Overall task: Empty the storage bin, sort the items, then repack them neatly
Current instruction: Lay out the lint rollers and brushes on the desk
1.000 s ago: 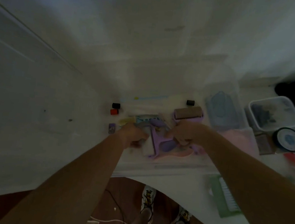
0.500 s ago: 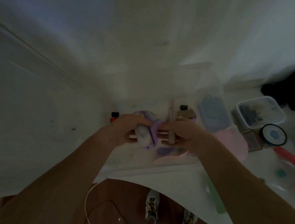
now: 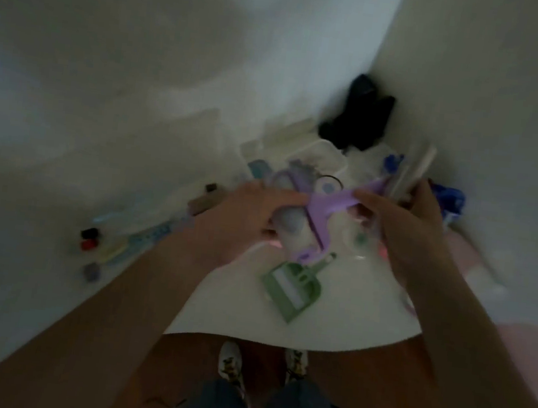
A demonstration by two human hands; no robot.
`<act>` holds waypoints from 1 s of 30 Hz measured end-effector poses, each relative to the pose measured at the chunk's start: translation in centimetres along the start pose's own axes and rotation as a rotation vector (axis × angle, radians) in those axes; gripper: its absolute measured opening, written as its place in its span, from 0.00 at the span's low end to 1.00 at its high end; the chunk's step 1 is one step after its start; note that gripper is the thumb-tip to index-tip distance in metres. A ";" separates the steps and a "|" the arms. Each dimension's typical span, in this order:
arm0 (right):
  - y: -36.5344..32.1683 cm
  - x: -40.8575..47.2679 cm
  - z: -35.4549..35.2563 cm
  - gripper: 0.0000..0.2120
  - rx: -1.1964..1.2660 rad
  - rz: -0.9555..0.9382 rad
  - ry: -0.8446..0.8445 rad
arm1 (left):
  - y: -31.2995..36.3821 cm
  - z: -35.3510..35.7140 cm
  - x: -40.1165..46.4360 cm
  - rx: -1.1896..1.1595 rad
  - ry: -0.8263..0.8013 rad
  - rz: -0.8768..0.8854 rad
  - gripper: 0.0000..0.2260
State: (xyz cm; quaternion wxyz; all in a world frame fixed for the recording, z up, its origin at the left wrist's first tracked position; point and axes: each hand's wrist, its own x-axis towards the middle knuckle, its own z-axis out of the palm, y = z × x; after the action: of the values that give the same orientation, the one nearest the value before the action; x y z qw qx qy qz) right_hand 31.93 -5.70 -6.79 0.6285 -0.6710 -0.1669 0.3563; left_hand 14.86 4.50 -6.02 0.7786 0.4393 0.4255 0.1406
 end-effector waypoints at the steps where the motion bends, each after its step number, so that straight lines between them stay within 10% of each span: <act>1: 0.2 -0.4 -2.9 0.22 -0.026 0.032 0.048 | -1.4 2.5 0.6 0.018 -0.026 -0.027 0.04; 8: 10.1 -3.7 -15.6 0.18 -0.101 0.238 0.406 | -14.2 12.1 4.2 0.205 0.016 -0.272 0.09; 17: 19.0 -1.2 -15.1 0.22 -0.111 0.399 0.738 | -17.6 13.1 8.4 0.385 0.282 -0.232 0.13; 30: 22.6 -2.4 -12.8 0.32 -0.401 0.466 0.244 | -18.1 14.4 10.7 0.402 0.192 -0.251 0.05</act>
State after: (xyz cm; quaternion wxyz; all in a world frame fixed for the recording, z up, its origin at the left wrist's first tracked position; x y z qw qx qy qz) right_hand 33.98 -20.08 -28.46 0.4006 -0.8393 0.0009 0.3676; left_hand 29.77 -7.68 -22.72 0.6431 0.5136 0.5679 -0.0035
